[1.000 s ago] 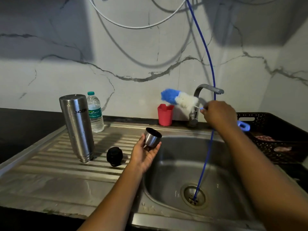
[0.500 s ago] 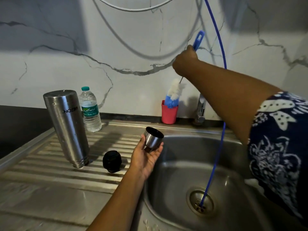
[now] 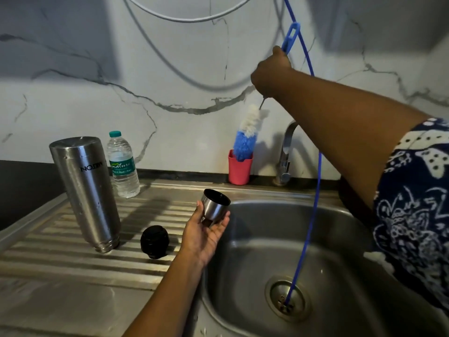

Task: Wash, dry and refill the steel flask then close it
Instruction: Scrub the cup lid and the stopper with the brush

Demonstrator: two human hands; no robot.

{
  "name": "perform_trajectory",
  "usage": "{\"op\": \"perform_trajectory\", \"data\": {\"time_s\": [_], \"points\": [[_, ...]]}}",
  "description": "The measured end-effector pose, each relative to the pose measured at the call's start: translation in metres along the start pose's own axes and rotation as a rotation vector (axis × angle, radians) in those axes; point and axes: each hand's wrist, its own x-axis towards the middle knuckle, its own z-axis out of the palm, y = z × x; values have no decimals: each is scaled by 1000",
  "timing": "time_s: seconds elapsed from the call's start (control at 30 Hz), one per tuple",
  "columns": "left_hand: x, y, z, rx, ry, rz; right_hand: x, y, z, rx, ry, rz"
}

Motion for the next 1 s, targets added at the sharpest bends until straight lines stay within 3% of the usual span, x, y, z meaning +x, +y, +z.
{"op": "perform_trajectory", "data": {"time_s": [0.3, 0.47, 0.57, 0.7, 0.8, 1.0], "points": [[-6, -1, 2, 9, -23, 5, -43, 30, 2, 85, 63, 92], [-4, 0, 2, 12, -24, 16, -87, 47, 21, 232, 42, 263], [-2, -1, 3, 35, -24, 16, -128, 60, 55, 449, 96, 317], [0, -3, 3, 78, -35, 5, -186, 73, 82, 812, 85, 224], [0, -4, 1, 121, -57, -12, -211, 72, 90, 946, 87, 146], [-6, -4, 4, 155, -129, -23, -234, 58, 95, 795, 176, -11]]}}
